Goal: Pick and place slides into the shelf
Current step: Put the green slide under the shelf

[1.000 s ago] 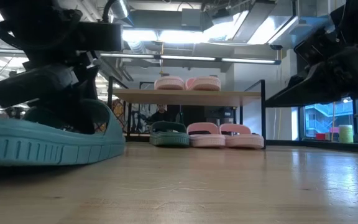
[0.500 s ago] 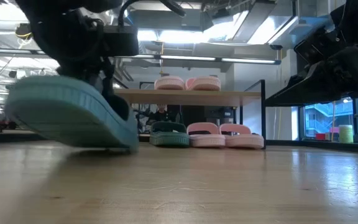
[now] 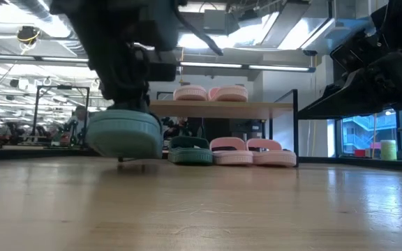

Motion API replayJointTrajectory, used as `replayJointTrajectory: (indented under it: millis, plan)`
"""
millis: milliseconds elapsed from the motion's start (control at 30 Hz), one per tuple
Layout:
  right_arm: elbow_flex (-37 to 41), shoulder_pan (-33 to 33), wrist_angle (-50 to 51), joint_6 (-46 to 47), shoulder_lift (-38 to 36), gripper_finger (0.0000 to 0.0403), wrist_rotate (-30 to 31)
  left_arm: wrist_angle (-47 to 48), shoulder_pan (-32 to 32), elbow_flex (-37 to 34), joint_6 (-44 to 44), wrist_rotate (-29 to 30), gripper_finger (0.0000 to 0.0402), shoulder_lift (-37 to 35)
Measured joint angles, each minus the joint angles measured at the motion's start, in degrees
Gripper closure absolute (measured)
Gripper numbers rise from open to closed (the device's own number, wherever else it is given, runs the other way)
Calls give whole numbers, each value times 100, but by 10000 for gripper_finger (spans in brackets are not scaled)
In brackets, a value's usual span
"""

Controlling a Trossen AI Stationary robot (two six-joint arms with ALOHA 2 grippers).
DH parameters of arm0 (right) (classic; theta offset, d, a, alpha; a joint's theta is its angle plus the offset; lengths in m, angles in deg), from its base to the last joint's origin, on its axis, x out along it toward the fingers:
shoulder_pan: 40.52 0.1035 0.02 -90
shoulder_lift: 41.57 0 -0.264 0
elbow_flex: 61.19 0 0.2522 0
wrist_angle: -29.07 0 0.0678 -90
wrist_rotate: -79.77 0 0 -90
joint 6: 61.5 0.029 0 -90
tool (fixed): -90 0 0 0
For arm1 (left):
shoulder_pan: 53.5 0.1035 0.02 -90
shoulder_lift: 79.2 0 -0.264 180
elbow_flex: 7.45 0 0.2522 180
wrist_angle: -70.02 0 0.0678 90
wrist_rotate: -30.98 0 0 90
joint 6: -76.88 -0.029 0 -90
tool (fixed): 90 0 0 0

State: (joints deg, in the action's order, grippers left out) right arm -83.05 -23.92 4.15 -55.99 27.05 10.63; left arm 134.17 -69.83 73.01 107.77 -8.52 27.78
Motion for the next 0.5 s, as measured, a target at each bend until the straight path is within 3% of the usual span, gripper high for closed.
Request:
replayJointTrajectory:
  millis: [333,500]
  plan:
    - [0,0,96,0,0,115,0,-271,399,0,-49,-53,399,0]
    - [0,2,97,0,0,115,-1,-640,396,0,-653,-153,399,0]
